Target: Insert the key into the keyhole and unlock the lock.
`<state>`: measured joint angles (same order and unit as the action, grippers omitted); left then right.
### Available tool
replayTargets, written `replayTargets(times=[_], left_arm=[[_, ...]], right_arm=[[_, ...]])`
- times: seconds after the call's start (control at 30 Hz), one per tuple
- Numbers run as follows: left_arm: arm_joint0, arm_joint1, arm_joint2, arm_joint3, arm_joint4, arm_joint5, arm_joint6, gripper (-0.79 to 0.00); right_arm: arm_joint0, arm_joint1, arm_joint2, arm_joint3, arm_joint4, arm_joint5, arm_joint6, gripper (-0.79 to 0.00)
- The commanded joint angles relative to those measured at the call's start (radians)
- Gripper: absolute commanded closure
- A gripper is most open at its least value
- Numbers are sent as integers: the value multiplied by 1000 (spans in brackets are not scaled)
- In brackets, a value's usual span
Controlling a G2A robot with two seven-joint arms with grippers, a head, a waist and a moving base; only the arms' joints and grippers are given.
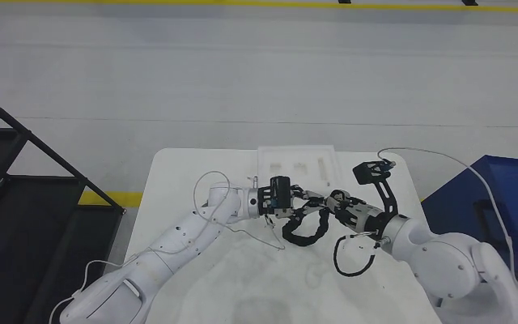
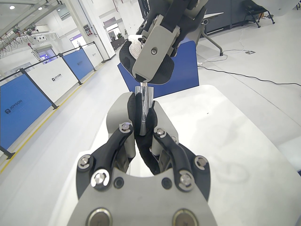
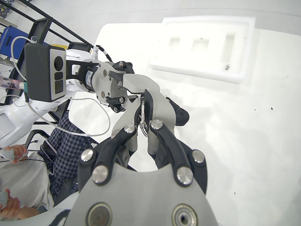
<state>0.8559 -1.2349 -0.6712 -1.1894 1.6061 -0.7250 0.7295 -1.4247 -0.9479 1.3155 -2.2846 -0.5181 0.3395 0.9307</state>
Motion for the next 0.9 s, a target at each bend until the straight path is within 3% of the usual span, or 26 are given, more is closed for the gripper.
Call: replayTargets(times=[0.0, 0.03, 0.07, 0.1, 0.3, 0.47, 0.57, 0.67, 0.87], left_arm=[[0, -1, 1, 1, 0, -1, 2, 0], [0, -2, 1, 2, 0, -3, 2, 0], [0, -3, 1, 4, 0, -4, 3, 0], [0, -4, 2, 6, -1, -6, 3, 0], [-3, -7, -2, 24, -29, -46, 12, 0], [-24, -4, -20, 39, -64, -135, 10, 0], [-35, 3, -42, 36, -84, -196, -18, 0], [-51, 11, -60, 35, -118, -287, -94, 0], [-85, 36, 0, 13, -302, -287, -295, 0]], right_arm=[[4, 0, -2, 4, 1, 0, 8, 0], [6, -1, -3, 6, 1, 0, 12, -185], [9, -1, -4, 7, 3, 0, 16, -653], [12, -1, -6, 9, 6, -2, 20, -785], [29, 1, 1, 7, -9, -71, 35, -785], [34, 11, 20, -7, -97, -251, 43, -785], [34, 19, 31, -3, -129, -432, 49, -785], [33, 28, 52, 11, -158, -593, 50, -785], [3, 39, 67, 20, -242, -765, 39, -785]])
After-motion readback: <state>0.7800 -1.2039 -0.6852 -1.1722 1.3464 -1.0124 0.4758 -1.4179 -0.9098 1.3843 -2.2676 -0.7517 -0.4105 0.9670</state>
